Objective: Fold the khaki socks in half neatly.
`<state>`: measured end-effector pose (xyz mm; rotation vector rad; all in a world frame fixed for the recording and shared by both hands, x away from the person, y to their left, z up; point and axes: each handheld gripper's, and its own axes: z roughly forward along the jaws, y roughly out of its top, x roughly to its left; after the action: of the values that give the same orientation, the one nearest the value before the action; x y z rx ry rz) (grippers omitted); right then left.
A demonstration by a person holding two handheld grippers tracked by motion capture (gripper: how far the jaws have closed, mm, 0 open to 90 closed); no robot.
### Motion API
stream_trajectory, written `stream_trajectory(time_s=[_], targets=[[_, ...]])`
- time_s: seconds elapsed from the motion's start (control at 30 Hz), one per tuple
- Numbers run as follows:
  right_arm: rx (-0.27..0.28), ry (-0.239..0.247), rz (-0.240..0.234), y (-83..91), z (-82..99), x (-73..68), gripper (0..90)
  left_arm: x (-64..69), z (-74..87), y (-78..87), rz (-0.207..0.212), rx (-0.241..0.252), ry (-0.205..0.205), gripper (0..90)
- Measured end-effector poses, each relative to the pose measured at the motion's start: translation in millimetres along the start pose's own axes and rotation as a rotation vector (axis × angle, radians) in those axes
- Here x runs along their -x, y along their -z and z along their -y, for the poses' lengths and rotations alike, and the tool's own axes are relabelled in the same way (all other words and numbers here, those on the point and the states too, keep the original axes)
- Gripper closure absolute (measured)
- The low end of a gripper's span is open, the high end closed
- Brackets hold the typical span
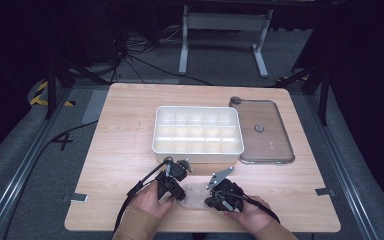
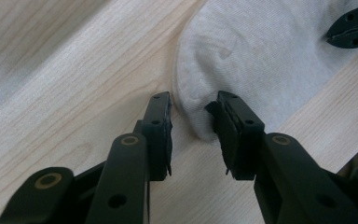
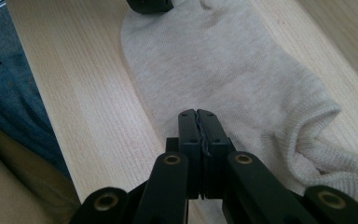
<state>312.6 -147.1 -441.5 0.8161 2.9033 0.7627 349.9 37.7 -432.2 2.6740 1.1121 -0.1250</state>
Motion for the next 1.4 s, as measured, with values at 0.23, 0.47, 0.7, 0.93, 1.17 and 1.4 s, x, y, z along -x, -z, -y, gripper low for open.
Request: stream_trajectory(time_s=[0.23, 0.47, 0.7, 0.93, 1.17, 1.4], targets=[[0.001, -0.002, 0.003, 0.0, 0.2, -0.4, 89.3, 9.1, 1.6, -1.0, -0.024, 0.008, -0.03, 81.4], [0.012, -0.021, -0.017, -0.2, 1.5, 3.4, 89.3, 10.8, 1.1, 1.3, -0.031, 0.01, -0.037, 84.0], [0.015, -0.032, -0.027, 0.0, 2.2, 4.6, 89.3, 12.5, 2.4, 16.2, 0.004, 0.066, -0.048, 84.2], [0.018, -0.035, -0.025, -0.1, 2.3, 4.0, 89.3, 17.2, 2.9, 27.4, 0.02, 0.104, -0.065, 84.1], [0.021, -0.035, -0.024, 0.1, 2.9, 3.7, 89.3, 19.2, 3.0, 37.1, 0.04, 0.136, -0.08, 84.1], [0.015, -0.032, -0.013, 0.4, 2.0, 2.0, 89.2, 22.0, 2.2, 39.5, 0.051, 0.146, -0.08, 84.1]])
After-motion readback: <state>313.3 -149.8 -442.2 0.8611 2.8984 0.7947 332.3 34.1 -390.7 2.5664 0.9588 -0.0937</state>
